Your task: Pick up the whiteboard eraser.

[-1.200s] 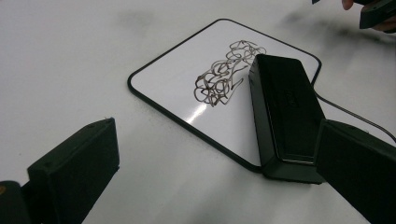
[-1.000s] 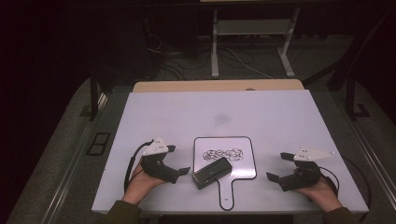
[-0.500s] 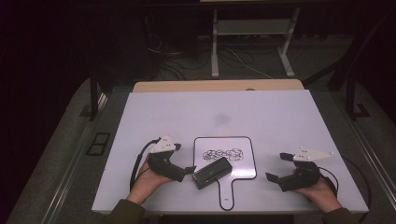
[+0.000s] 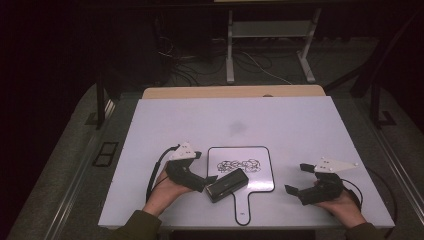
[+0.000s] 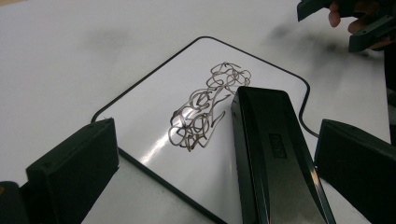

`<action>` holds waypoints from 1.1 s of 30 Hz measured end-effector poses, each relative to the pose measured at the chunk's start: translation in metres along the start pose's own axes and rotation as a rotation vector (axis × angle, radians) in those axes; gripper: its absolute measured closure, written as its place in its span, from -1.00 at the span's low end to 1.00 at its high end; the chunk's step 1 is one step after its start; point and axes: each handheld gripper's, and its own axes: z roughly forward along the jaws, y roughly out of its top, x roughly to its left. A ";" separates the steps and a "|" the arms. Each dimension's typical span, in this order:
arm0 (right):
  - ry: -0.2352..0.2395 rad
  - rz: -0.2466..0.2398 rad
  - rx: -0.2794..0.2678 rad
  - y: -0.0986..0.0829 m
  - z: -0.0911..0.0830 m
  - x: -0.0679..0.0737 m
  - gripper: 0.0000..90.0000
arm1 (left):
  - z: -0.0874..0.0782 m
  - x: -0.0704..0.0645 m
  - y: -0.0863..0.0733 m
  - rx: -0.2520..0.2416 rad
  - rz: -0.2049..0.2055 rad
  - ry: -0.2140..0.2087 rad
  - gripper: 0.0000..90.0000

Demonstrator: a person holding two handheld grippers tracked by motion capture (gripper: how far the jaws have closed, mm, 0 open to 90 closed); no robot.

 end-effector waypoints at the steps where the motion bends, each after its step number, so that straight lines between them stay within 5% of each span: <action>1: 0.000 0.000 0.000 0.000 0.000 0.000 -1.00 | 0.002 -0.001 0.001 0.001 0.002 0.000 -1.00; 19: 0.009 -0.004 -0.007 0.000 0.000 0.000 -1.00 | 0.020 -0.018 0.015 -0.010 0.016 -0.015 -0.97; 33: 0.011 -0.016 0.003 0.000 0.002 0.002 -1.00 | 0.035 -0.028 0.010 0.066 0.070 -0.048 -0.70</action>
